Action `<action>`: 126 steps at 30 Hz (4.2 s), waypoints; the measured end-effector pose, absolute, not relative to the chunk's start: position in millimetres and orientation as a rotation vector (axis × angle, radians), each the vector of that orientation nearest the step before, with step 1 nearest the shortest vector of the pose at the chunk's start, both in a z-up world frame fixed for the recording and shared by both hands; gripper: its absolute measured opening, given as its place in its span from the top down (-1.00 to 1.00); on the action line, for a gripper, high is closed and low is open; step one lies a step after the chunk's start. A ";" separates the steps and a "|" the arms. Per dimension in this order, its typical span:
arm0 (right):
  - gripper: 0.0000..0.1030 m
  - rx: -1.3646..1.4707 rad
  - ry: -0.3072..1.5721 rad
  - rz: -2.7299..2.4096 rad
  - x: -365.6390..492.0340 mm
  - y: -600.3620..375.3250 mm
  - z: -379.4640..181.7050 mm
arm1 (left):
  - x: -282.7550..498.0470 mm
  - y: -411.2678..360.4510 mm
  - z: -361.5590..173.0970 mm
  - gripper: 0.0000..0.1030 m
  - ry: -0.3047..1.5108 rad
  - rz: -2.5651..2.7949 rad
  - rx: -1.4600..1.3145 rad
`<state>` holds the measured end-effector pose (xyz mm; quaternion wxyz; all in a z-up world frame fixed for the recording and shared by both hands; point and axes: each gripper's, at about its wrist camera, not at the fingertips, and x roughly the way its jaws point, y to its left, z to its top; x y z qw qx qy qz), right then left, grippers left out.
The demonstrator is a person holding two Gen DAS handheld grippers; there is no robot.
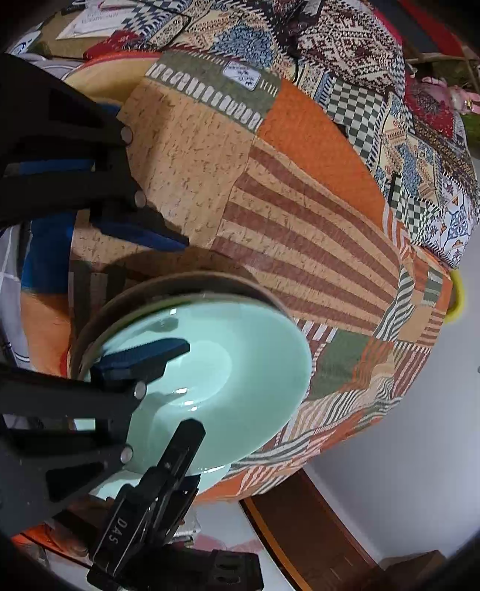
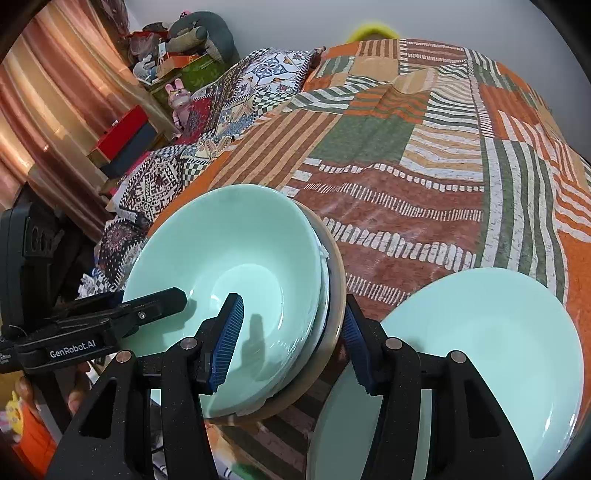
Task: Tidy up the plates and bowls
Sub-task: 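Lower the mint green bowl with both grippers into the white dotted bowl, then press the mint green bowl down into the stack with both grippers, then open both grippers and pull them back from the stack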
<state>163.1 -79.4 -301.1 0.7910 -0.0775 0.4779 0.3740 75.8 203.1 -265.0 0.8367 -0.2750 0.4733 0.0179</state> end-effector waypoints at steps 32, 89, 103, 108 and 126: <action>0.37 -0.091 0.973 0.805 151.1 -95.1 -272.0 | 69.3 176.4 -200.2 0.34 0.891 0.184 -0.391; 0.36 0.156 0.960 0.510 140.9 -276.7 -268.3 | 121.0 -1.7 -196.7 0.33 1.013 -0.187 -0.174; 0.15 0.115 0.927 0.510 137.8 -275.4 -258.7 | 111.6 5.3 -182.4 0.22 0.972 -0.181 -0.165; 0.03 0.095 0.852 0.504 130.5 -278.6 -236.9 | 99.2 19.3 -156.3 0.22 0.903 -0.158 -0.173; -0.32 0.067 0.434 0.532 69.5 -293.9 -127.9 | 17.4 -1.5 -27.1 -0.43 0.429 -0.160 -0.063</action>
